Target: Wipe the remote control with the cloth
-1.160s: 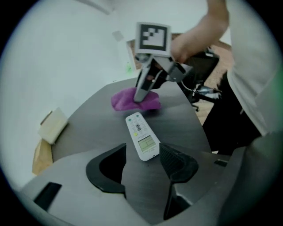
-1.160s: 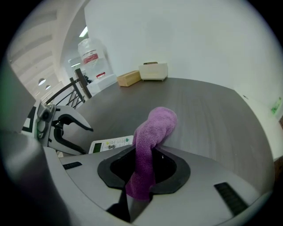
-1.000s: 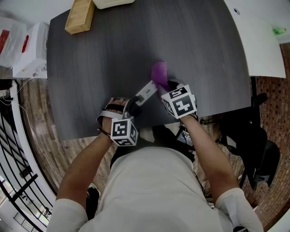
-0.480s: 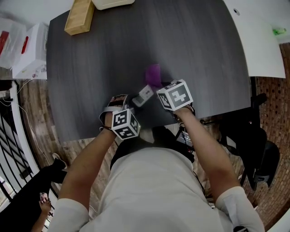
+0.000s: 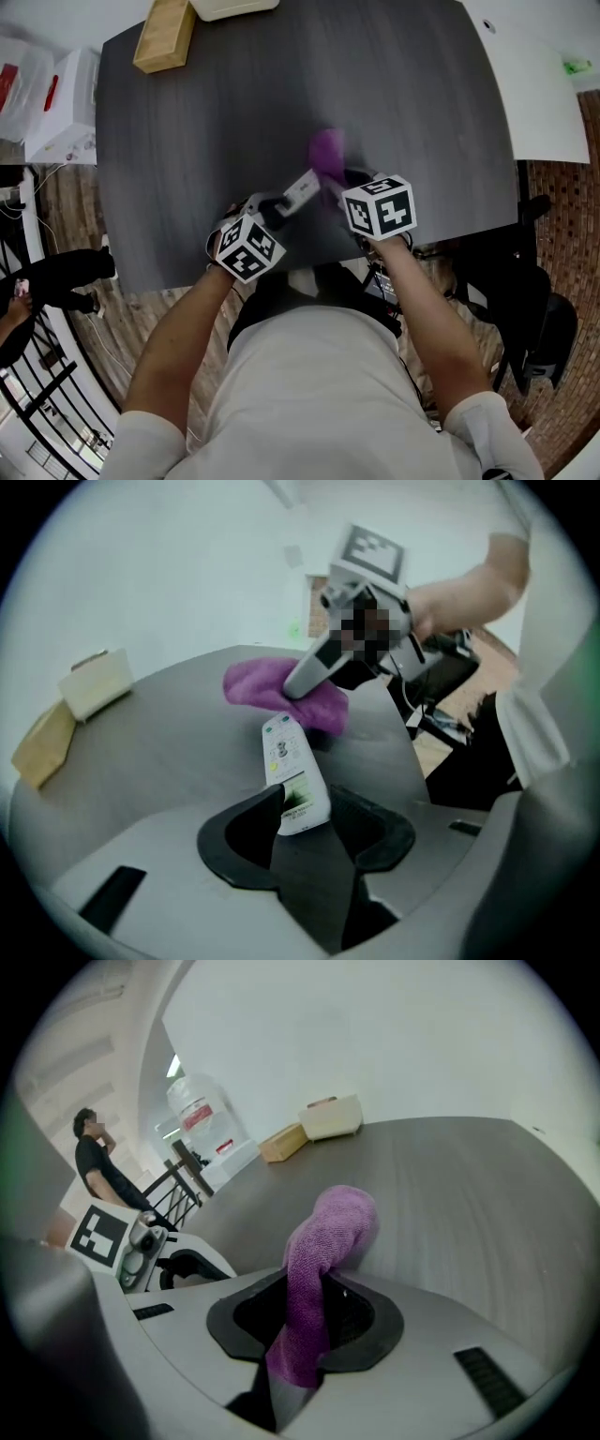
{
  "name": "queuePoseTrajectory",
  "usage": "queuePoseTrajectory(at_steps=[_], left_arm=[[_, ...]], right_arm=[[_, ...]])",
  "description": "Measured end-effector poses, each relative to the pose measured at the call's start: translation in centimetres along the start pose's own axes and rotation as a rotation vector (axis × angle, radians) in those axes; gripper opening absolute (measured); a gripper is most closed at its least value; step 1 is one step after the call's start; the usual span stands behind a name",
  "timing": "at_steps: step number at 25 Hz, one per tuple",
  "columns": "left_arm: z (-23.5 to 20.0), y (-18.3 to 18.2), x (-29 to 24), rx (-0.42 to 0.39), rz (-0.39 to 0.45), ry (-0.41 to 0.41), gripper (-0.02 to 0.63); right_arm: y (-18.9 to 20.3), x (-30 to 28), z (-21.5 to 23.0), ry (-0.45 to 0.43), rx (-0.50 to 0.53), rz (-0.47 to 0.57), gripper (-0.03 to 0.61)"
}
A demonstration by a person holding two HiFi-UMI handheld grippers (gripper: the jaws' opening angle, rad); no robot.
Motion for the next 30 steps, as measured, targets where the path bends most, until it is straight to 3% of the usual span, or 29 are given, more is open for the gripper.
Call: queuePoseTrajectory(at_steps=[6, 10, 13, 15, 18, 22, 26, 30], left_arm=[[-1.6, 0.0, 0.4, 0.303, 0.1, 0.09, 0.167], [-2.8, 0.3, 0.8, 0.537, 0.199, 0.182, 0.167], [-3.2, 0.6, 1.0, 0.636, 0.247, 0.238, 0.163], [-3.2, 0.5, 1.2, 0.632, 0.255, 0.237, 0.16], [-3.1, 0.2, 1.3, 0.554, 0.245, 0.178, 0.161], [-2.5, -0.4, 1.7, 0.381, 0.191, 0.023, 0.201], [-1.2, -0.1, 0.9, 0.219, 0.077, -0.162, 0.249], [-2.7, 1.2, 0.0, 0.237, 0.001, -0.3, 0.244]], right_arm=[[-0.7, 0.0, -0.4, 0.024, 0.055, 0.049, 0.092], [-1.6, -1.5, -2.0, -0.002, 0.17, 0.028, 0.092], [-2.3, -2.4, -3.3, -0.012, 0.262, 0.015, 0.092], [-2.7, -3.0, -3.9, -0.009, 0.301, 0.0, 0.092], [-3.0, -3.7, -4.1, 0.002, 0.315, -0.023, 0.092], [-3.3, -4.0, -4.3, 0.014, 0.295, -0.043, 0.092], [-3.4, -4.1, -4.7, 0.032, 0.265, -0.056, 0.092], [-3.6, -4.4, -4.6, 0.04, 0.225, -0.054, 0.092]])
Point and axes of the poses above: the fingertips, and each gripper's own axes: x backward along the fingers, z to its right, y out of its underside, the point moved 3 cm from there along x, backward along the fingers, and after that the axes turned 2 degrees about y, right-handed, at the moved point
